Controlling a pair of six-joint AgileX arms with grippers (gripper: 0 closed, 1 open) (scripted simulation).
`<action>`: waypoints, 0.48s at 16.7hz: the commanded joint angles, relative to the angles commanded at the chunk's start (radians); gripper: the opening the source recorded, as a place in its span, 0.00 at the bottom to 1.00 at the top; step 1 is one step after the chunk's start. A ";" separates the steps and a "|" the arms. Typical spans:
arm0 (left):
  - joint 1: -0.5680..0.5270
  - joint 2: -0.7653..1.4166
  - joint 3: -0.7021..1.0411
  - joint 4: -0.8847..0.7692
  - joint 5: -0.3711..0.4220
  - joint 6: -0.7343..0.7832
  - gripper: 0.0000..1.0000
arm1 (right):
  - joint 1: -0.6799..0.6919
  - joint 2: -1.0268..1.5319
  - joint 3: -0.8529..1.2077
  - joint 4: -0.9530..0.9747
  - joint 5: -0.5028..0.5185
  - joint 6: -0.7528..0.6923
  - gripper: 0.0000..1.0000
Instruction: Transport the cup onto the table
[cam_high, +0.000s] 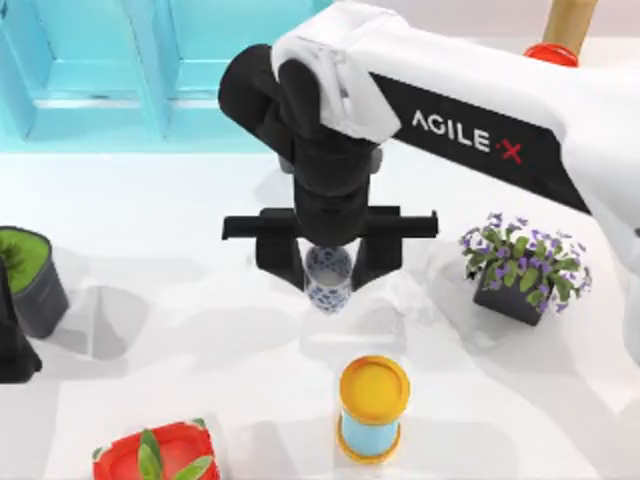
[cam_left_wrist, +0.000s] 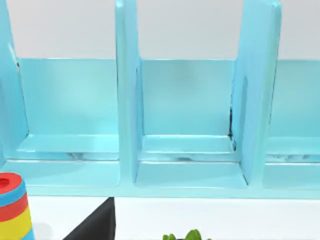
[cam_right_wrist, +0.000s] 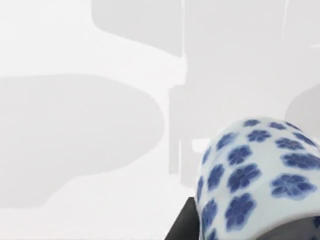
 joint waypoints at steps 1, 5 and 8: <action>0.000 0.000 0.000 0.000 0.000 0.000 1.00 | 0.000 0.000 0.000 0.000 0.000 0.000 0.30; 0.000 0.000 0.000 0.000 0.000 0.000 1.00 | 0.000 0.000 0.000 0.000 0.000 0.000 0.60; 0.000 0.000 0.000 0.000 0.000 0.000 1.00 | 0.000 0.000 0.000 0.000 0.000 0.000 0.83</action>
